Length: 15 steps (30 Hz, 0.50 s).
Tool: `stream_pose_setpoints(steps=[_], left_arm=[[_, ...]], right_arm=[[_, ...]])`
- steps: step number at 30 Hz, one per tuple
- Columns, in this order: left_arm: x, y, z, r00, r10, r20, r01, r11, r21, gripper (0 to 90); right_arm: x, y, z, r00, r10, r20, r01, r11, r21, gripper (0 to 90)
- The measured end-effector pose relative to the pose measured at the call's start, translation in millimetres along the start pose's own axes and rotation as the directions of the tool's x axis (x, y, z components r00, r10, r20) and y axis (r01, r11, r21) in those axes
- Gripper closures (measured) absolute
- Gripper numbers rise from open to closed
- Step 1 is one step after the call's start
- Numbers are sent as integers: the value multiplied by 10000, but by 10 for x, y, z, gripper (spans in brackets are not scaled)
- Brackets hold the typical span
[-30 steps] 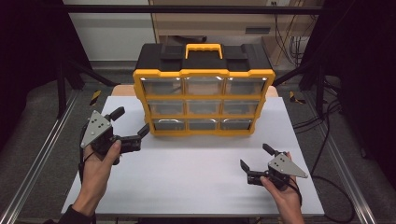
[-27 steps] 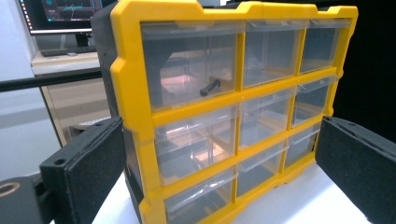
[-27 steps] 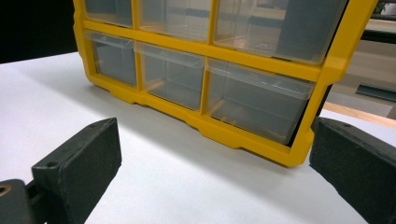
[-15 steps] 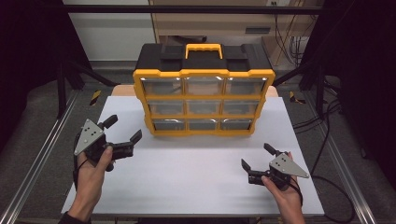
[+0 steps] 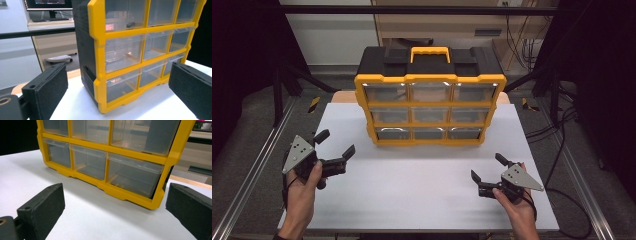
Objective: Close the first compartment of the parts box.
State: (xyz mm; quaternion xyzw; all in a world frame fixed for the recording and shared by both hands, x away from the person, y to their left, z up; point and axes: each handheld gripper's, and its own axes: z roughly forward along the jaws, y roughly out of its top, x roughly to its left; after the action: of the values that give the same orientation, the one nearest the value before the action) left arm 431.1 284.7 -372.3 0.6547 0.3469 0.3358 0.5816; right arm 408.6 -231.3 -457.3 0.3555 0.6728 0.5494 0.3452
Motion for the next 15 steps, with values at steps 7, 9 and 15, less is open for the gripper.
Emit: stream_pose_setpoints(steps=[7,9,15], left_arm=[[30,-52,-60,10000,9,-25,-9,10000,-43,17],[31,-66,-74,10000,21,-4,-21,10000,-75,17],[22,-102,-89,10000,48,78,-47,9999,-128,17]], right_arm=[[-9,0,-6,10000,-4,48,4,10000,-29,23],[-8,1,-7,10000,-20,41,20,10000,-29,23],[-12,1,-8,10000,-44,62,44,10000,-47,23]])
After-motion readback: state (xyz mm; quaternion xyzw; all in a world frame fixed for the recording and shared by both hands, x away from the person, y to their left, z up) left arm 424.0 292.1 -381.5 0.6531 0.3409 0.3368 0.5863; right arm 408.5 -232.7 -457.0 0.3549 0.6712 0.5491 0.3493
